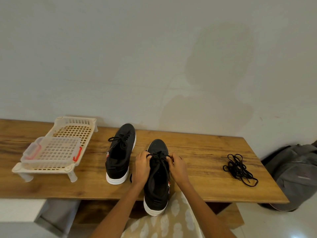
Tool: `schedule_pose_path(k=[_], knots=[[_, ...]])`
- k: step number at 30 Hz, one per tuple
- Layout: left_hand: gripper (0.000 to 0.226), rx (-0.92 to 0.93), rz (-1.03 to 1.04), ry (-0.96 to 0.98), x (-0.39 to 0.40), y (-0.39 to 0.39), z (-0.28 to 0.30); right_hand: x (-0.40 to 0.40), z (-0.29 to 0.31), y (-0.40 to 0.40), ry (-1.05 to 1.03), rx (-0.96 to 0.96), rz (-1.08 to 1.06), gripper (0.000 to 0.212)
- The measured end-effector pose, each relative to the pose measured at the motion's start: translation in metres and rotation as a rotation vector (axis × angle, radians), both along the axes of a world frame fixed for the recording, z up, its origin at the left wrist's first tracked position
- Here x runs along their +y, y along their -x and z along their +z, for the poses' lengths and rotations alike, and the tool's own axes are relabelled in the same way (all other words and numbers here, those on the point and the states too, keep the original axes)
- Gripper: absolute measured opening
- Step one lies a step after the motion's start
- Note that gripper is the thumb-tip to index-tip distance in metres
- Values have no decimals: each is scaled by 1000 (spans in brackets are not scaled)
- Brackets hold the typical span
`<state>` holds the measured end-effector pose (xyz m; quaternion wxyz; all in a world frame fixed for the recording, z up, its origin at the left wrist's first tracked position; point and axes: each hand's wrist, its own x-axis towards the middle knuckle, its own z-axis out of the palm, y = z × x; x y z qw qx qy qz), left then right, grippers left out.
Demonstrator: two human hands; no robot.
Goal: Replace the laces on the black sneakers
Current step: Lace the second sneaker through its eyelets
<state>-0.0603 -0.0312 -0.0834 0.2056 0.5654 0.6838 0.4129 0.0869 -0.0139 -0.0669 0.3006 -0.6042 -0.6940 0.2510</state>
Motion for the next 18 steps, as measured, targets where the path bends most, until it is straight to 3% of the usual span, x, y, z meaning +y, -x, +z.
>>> schedule_pose_path(k=[5,7,9,13,18], knots=[[5,-126,31,-23,-10,1,1,-8,-2,0,3,198,-84,8],[11,-102,22,-42,-14,3,0,-12,-4,-3,6,251,-40,7],[4,-16,-19,-96,-14,6,-3,-13,-6,-6,28,288,38,5],[19,122,-96,-100,-10,8,-3,-11,-5,-10,62,276,114,22],[9,150,-136,-54,-7,9,3,-3,-5,-8,35,210,120,13]])
